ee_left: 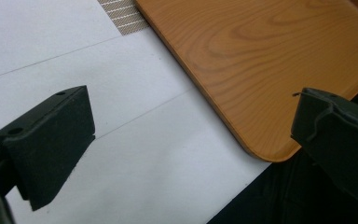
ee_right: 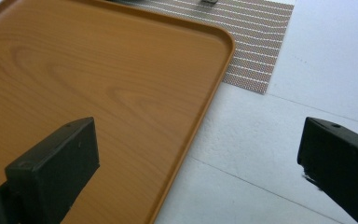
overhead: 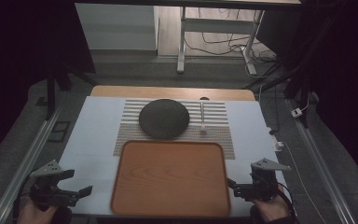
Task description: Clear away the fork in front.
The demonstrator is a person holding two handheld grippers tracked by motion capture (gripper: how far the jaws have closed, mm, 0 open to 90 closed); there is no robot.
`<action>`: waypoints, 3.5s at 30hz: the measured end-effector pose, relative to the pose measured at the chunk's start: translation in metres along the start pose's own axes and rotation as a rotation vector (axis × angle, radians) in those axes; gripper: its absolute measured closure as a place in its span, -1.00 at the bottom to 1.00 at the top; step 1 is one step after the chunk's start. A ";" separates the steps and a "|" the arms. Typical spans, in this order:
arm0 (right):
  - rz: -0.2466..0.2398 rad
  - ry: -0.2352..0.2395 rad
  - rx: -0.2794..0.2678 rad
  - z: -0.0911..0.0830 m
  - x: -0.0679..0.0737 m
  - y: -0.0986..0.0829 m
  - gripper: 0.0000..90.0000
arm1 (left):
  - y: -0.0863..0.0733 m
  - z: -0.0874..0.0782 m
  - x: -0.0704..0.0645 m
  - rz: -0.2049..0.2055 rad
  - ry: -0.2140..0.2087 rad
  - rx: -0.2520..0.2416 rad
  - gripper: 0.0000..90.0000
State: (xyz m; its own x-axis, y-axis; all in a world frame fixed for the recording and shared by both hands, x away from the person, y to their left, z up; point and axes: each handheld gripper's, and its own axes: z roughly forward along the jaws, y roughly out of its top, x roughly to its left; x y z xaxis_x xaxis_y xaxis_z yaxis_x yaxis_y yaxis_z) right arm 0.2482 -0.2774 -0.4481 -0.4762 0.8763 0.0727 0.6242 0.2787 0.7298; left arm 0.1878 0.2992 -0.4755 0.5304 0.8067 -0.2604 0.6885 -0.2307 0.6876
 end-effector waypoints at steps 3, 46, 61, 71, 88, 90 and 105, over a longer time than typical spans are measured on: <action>0.013 0.009 -0.002 0.000 -0.002 0.000 -1.00 | 0.000 0.000 0.001 -0.007 -0.014 -0.009 -1.00; -0.131 0.068 0.042 0.011 0.013 0.007 -1.00 | 0.001 0.001 0.001 -0.005 -0.012 0.001 -1.00; -0.236 0.121 0.070 0.029 0.032 0.017 -1.00 | 0.001 0.001 0.001 -0.006 -0.011 0.004 -1.00; -0.273 0.130 0.082 0.044 0.043 0.024 -1.00 | 0.001 0.002 0.000 -0.002 -0.017 0.011 -1.00; -0.306 0.127 0.105 0.069 0.049 0.037 -1.00 | 0.002 0.003 -0.002 0.005 -0.021 0.015 -1.00; -0.321 0.116 0.108 0.074 0.051 0.041 -1.00 | 0.002 0.003 -0.002 0.008 -0.020 0.018 -1.00; -0.378 0.050 0.116 0.101 0.052 0.066 -1.00 | 0.002 0.004 -0.002 0.006 -0.022 0.025 -1.00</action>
State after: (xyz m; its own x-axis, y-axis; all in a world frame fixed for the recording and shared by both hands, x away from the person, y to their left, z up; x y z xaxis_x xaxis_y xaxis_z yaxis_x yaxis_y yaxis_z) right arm 0.3270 -0.1734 -0.4647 -0.7138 0.6838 -0.1513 0.4635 0.6232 0.6299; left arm 0.1904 0.2952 -0.4762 0.5451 0.7931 -0.2717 0.6975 -0.2492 0.6719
